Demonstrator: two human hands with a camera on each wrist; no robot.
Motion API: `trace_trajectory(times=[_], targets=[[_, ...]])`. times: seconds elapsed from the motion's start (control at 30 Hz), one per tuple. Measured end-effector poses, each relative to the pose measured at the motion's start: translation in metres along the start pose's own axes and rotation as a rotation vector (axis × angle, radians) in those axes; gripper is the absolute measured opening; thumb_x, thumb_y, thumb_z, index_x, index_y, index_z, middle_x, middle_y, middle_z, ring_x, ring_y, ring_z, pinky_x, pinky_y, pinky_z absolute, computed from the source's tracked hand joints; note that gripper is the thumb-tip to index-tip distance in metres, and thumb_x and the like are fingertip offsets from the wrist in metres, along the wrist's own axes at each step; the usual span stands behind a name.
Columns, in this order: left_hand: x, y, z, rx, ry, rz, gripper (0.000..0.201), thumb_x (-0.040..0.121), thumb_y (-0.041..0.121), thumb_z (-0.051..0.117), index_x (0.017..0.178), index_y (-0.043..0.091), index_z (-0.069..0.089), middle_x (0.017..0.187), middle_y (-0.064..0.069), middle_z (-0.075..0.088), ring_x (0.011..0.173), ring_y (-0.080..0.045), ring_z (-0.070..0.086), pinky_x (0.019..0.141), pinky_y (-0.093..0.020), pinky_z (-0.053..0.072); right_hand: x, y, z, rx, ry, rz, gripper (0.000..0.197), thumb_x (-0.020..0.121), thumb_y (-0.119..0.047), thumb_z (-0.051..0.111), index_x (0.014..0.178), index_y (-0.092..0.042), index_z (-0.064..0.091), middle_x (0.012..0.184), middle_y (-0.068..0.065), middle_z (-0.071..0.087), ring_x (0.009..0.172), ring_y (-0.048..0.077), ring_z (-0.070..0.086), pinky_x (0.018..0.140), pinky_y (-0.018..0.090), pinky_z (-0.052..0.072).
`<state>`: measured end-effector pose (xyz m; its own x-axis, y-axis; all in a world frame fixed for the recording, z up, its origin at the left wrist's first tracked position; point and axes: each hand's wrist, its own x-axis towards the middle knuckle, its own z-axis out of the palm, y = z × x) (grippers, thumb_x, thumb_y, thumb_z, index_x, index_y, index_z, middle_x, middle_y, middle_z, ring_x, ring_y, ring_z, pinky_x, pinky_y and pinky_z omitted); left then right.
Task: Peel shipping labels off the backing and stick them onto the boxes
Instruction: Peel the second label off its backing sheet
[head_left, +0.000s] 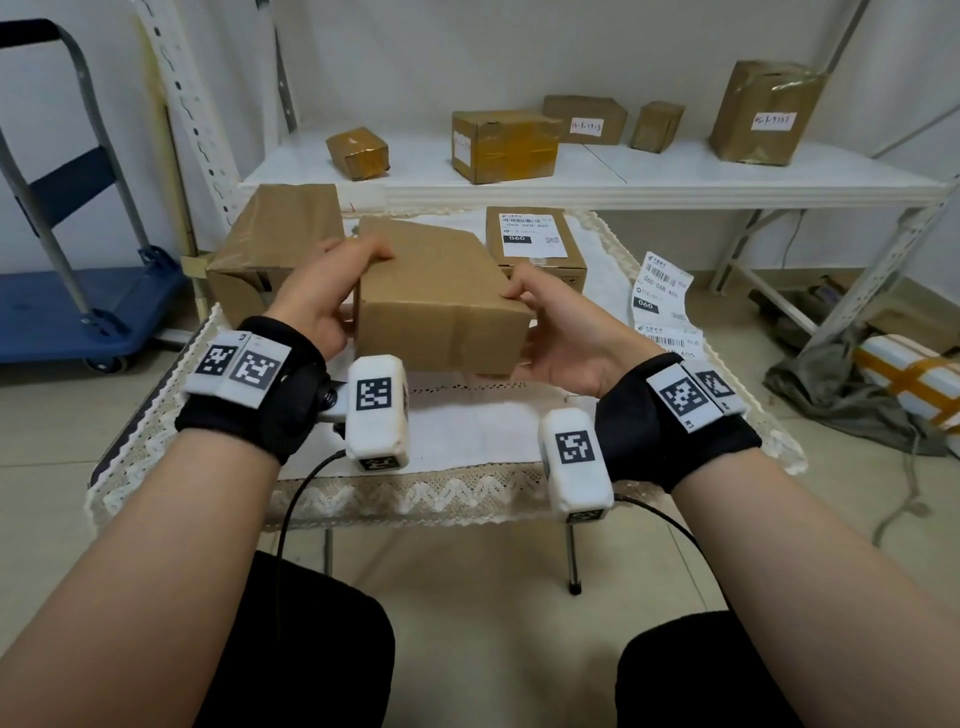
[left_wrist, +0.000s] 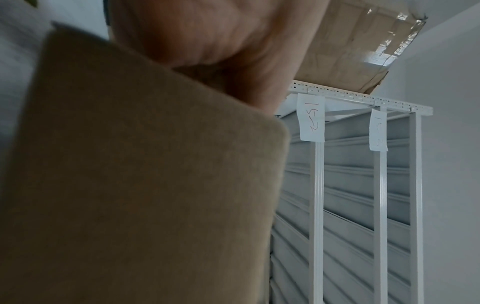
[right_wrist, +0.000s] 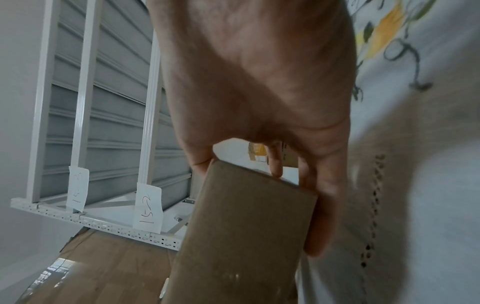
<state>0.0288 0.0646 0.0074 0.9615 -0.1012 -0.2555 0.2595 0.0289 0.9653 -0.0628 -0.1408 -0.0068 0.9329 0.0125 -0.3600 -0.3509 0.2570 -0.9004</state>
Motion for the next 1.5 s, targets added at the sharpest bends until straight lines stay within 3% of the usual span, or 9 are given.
trace_trajectory(times=[0.17, 0.37, 0.47, 0.63, 0.9, 1.0, 1.23, 1.37, 1.5], targets=[[-0.01, 0.002, -0.001, 0.064, -0.055, 0.05, 0.068, 0.073, 0.028, 0.069, 0.138, 0.028, 0.053, 0.128, -0.008, 0.066, 0.106, -0.028, 0.07, 0.093, -0.042, 0.057, -0.01, 0.001, -0.008, -0.165, 0.041, -0.035, 0.026, 0.095, -0.04, 0.06, 0.102, -0.014, 0.059, 0.068, 0.001, 0.063, 0.062, 0.018, 0.063, 0.059, 0.029, 0.055], [-0.02, -0.002, 0.001, 0.089, -0.112, 0.027, 0.06, 0.067, 0.028, 0.065, 0.127, 0.022, 0.063, 0.129, -0.012, 0.067, 0.112, -0.032, 0.067, 0.107, -0.047, 0.048, -0.013, 0.001, -0.013, -0.218, 0.105, -0.082, 0.042, 0.094, -0.053, 0.063, 0.113, -0.016, 0.058, 0.079, 0.002, 0.064, 0.059, 0.013, 0.066, 0.052, 0.022, 0.054], [-0.023, -0.001, 0.0, 0.054, -0.124, 0.031, 0.065, 0.064, 0.026, 0.062, 0.128, 0.02, 0.064, 0.115, -0.009, 0.067, 0.097, -0.028, 0.064, 0.094, -0.043, 0.054, -0.014, 0.0, -0.013, -0.236, 0.112, -0.105, 0.055, 0.092, -0.059, 0.064, 0.126, -0.017, 0.056, 0.085, 0.004, 0.064, 0.064, 0.014, 0.067, 0.054, 0.024, 0.055], [-0.024, 0.0, 0.003, 0.005, -0.181, 0.032, 0.038, 0.075, 0.023, 0.055, 0.113, 0.024, 0.061, 0.104, -0.006, 0.061, 0.087, -0.024, 0.062, 0.067, -0.033, 0.057, -0.017, -0.003, -0.015, -0.291, 0.097, -0.129, 0.048, 0.091, -0.065, 0.061, 0.104, -0.019, 0.063, 0.071, -0.002, 0.063, 0.067, 0.016, 0.064, 0.065, 0.029, 0.057], [-0.035, -0.008, 0.023, 0.152, -0.259, -0.028, 0.052, 0.052, 0.032, 0.065, 0.104, 0.022, 0.063, 0.104, -0.007, 0.059, 0.085, -0.024, 0.058, 0.072, -0.035, 0.05, -0.019, -0.005, -0.02, -0.34, 0.203, -0.142, 0.047, 0.094, -0.066, 0.048, 0.072, -0.024, 0.048, 0.054, -0.008, 0.045, 0.047, 0.008, 0.053, 0.051, 0.022, 0.047], [-0.035, -0.013, 0.03, 0.23, -0.262, -0.059, 0.052, 0.052, 0.037, 0.067, 0.101, 0.021, 0.065, 0.101, -0.006, 0.06, 0.083, -0.023, 0.057, 0.07, -0.034, 0.048, -0.021, -0.003, -0.023, -0.357, 0.241, -0.11, 0.045, 0.092, -0.065, 0.047, 0.081, -0.022, 0.052, 0.063, -0.005, 0.052, 0.051, 0.011, 0.055, 0.048, 0.018, 0.047], [-0.037, -0.016, 0.043, 0.411, -0.214, -0.048, 0.019, 0.096, 0.037, 0.052, 0.102, 0.021, 0.059, 0.083, -0.002, 0.056, 0.062, -0.017, 0.055, 0.055, -0.026, 0.045, -0.021, 0.003, -0.028, -0.345, 0.323, -0.051, 0.034, 0.099, -0.049, 0.051, 0.089, -0.018, 0.056, 0.047, -0.005, 0.054, 0.058, 0.016, 0.045, 0.057, 0.027, 0.036], [-0.032, -0.018, 0.046, 0.426, -0.204, -0.015, 0.023, 0.1, 0.036, 0.051, 0.113, 0.019, 0.061, 0.089, -0.002, 0.06, 0.068, -0.016, 0.059, 0.052, -0.024, 0.046, -0.021, 0.002, -0.027, -0.35, 0.331, -0.075, 0.022, 0.092, -0.032, 0.055, 0.105, -0.015, 0.056, 0.079, 0.005, 0.047, 0.06, 0.016, 0.042, 0.056, 0.028, 0.034], [-0.025, -0.016, 0.045, 0.45, -0.187, 0.003, 0.027, 0.102, 0.031, 0.052, 0.123, 0.014, 0.059, 0.098, -0.005, 0.065, 0.074, -0.017, 0.061, 0.057, -0.026, 0.047, -0.018, 0.002, -0.028, -0.316, 0.32, -0.1, 0.009, 0.094, -0.018, 0.055, 0.099, -0.011, 0.06, 0.081, 0.001, 0.059, 0.048, 0.007, 0.052, 0.048, 0.018, 0.044]])
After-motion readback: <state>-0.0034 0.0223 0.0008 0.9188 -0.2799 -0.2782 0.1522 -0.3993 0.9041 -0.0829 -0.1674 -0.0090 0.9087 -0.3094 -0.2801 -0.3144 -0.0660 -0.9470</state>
